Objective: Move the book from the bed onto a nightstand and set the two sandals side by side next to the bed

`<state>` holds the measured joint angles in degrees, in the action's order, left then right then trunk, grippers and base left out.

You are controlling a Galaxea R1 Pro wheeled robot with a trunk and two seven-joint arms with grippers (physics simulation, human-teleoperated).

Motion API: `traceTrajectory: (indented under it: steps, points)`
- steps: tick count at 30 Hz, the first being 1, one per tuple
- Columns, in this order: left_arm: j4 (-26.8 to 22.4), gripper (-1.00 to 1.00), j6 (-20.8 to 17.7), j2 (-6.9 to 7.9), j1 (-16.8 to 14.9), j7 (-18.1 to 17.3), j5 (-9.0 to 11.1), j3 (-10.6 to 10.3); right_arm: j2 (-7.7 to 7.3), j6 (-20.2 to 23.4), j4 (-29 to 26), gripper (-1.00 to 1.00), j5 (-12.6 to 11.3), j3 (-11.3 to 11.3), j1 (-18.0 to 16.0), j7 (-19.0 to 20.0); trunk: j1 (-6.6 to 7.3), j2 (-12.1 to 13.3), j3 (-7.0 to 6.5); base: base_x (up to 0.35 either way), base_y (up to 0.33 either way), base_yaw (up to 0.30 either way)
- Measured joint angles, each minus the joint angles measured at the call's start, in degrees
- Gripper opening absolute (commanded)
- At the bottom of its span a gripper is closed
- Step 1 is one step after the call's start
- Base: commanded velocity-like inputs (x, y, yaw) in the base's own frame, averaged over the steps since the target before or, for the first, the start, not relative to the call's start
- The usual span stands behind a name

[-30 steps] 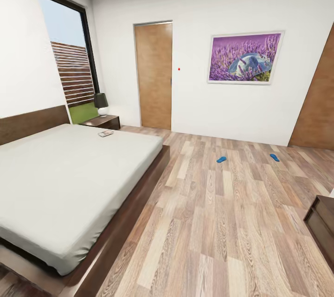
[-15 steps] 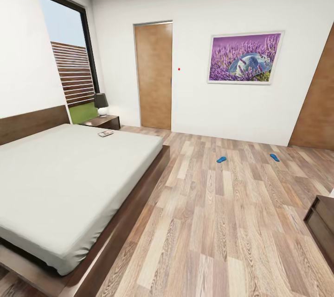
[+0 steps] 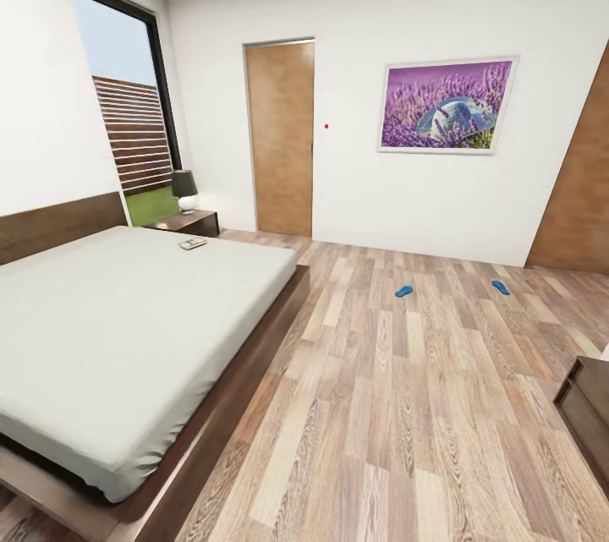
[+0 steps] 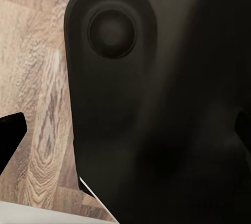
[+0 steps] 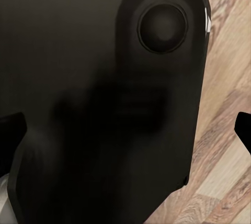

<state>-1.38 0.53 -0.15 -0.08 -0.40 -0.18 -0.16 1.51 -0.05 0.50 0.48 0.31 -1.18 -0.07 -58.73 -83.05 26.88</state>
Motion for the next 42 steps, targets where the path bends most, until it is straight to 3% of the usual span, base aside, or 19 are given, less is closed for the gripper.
traceTrajectory:
  steps: [28,42]
  points:
    - [0.0,1.00,1.1,0.06,0.0,0.0,0.2,0.2,-0.29,0.1,0.1,1.00,-0.3,-0.3,0.0,0.0,0.01,0.0,0.00,0.024,-0.006,-0.001]
    - [0.0,1.00,1.3,0.06,0.0,0.1,0.3,0.3,-0.35,0.4,0.3,1.00,-0.2,-0.7,0.0,-0.1,0.01,0.0,0.00,0.087,-0.070,-0.128]
